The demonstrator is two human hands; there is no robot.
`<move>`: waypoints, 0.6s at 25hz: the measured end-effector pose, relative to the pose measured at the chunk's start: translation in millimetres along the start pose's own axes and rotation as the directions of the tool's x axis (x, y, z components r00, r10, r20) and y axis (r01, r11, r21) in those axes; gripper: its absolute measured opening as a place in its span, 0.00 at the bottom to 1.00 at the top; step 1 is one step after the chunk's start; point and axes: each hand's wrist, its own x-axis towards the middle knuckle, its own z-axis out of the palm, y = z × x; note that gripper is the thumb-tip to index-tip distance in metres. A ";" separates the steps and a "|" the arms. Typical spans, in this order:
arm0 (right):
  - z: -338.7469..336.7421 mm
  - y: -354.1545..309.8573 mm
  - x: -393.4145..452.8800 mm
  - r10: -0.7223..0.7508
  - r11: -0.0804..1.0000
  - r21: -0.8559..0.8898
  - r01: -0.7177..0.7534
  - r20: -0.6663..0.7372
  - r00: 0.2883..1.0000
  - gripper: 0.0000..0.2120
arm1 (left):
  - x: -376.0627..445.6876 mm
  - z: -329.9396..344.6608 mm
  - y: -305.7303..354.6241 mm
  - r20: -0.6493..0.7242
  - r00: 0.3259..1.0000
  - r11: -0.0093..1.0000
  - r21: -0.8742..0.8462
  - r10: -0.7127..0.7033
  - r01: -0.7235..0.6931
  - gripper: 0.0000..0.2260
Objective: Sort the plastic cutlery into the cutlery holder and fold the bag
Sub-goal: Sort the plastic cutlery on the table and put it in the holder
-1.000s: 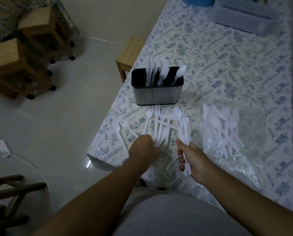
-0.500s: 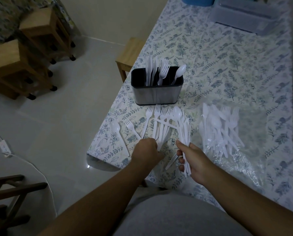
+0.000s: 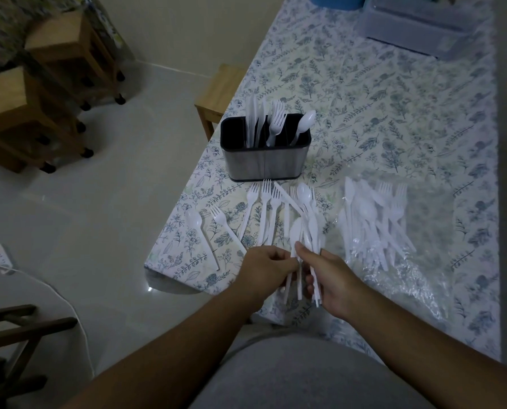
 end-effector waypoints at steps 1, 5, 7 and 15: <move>1.5 -2.4 -3.9 -0.011 1.000 -0.006 0.011 0.021 1.000 0.13 | -1.2 0.6 1.0 0.021 0.999 0.998 0.028 0.049 -0.049 0.04; -1.0 -7.5 -3.8 -0.006 1.000 0.027 0.007 -0.031 1.000 0.12 | -5.7 2.2 2.4 0.207 0.925 0.834 0.404 0.317 -0.376 0.08; -4.4 -7.7 0.3 -0.001 1.000 0.009 0.002 -0.077 0.997 0.11 | -2.9 -3.6 -0.7 0.151 0.933 0.762 0.542 0.328 -0.355 0.07; -0.2 -1.2 6.5 0.030 0.997 0.077 -0.027 -0.034 0.999 0.09 | 20.5 -38.6 -19.4 -0.106 0.960 0.608 0.790 0.261 -0.078 0.09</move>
